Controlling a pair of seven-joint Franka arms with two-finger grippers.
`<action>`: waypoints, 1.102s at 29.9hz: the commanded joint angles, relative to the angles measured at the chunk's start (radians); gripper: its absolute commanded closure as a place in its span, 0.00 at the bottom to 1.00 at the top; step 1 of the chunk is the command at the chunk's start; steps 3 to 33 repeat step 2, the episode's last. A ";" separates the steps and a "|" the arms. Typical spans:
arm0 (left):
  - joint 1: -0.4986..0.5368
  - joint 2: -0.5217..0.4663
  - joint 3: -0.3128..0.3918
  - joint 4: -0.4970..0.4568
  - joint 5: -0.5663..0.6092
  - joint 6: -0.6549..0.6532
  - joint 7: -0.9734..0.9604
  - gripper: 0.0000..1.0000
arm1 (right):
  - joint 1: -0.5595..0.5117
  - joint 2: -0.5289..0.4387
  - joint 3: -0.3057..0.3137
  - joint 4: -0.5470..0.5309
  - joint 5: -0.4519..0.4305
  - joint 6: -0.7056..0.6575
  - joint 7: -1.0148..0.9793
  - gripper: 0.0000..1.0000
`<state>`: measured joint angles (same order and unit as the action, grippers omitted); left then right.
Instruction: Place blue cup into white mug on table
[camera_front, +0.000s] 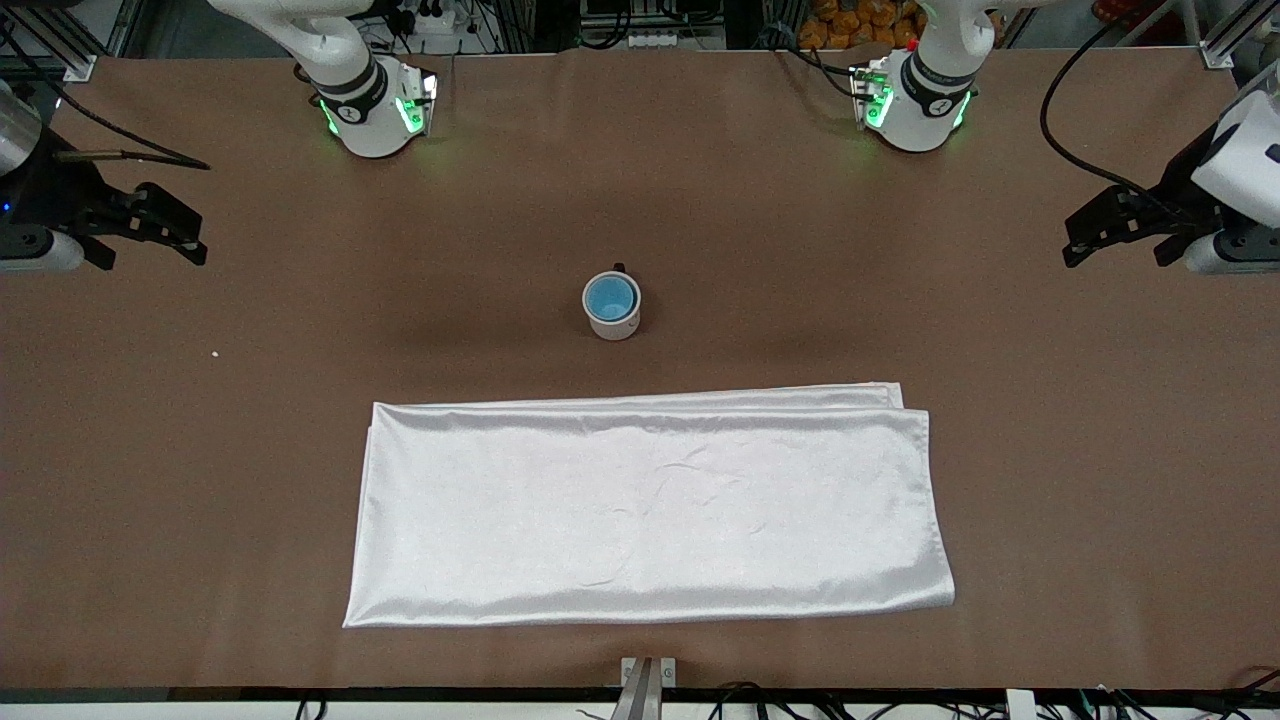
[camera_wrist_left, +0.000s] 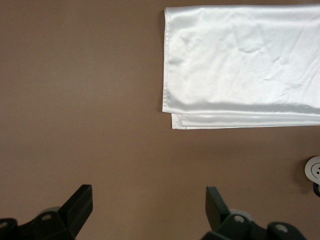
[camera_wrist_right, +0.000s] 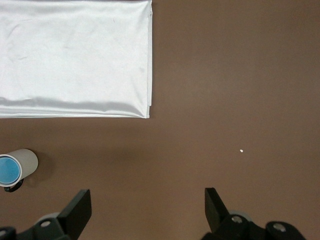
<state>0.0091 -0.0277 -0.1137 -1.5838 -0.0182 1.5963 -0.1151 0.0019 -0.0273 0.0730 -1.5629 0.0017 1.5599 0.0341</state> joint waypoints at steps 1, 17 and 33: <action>0.009 -0.015 0.000 0.013 -0.009 -0.032 0.025 0.00 | -0.016 0.012 0.013 0.026 -0.012 -0.018 -0.003 0.00; 0.009 -0.015 0.000 0.013 -0.008 -0.032 0.023 0.00 | -0.014 0.012 0.013 0.026 -0.012 -0.017 -0.003 0.00; 0.009 -0.015 0.000 0.013 -0.008 -0.032 0.023 0.00 | -0.014 0.012 0.013 0.026 -0.012 -0.017 -0.003 0.00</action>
